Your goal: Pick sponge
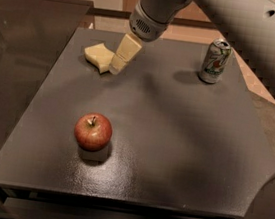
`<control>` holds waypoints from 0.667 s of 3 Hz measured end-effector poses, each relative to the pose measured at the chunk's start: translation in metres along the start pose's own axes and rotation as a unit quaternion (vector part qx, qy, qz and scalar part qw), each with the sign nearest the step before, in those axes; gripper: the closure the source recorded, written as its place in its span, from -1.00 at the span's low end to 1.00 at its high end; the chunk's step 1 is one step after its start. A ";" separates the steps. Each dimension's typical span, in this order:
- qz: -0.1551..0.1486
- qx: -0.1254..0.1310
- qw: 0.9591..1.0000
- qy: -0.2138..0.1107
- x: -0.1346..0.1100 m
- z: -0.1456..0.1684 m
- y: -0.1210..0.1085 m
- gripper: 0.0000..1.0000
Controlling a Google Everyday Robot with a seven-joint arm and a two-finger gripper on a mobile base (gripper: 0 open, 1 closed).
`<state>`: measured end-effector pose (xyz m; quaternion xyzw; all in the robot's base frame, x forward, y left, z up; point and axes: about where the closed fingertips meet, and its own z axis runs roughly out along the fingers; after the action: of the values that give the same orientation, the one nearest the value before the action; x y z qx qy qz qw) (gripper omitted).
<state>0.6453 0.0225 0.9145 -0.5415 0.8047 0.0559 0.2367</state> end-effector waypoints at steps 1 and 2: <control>0.014 -0.018 1.000 -0.005 -0.025 0.030 0.003 -1.00; 0.032 -0.043 0.999 -0.010 -0.038 0.053 0.007 -1.00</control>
Offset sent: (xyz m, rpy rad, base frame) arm 0.0317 0.0767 -0.0436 0.1160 0.1458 -0.0252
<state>0.6673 0.0760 0.8837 -0.5248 0.8158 0.1038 0.2196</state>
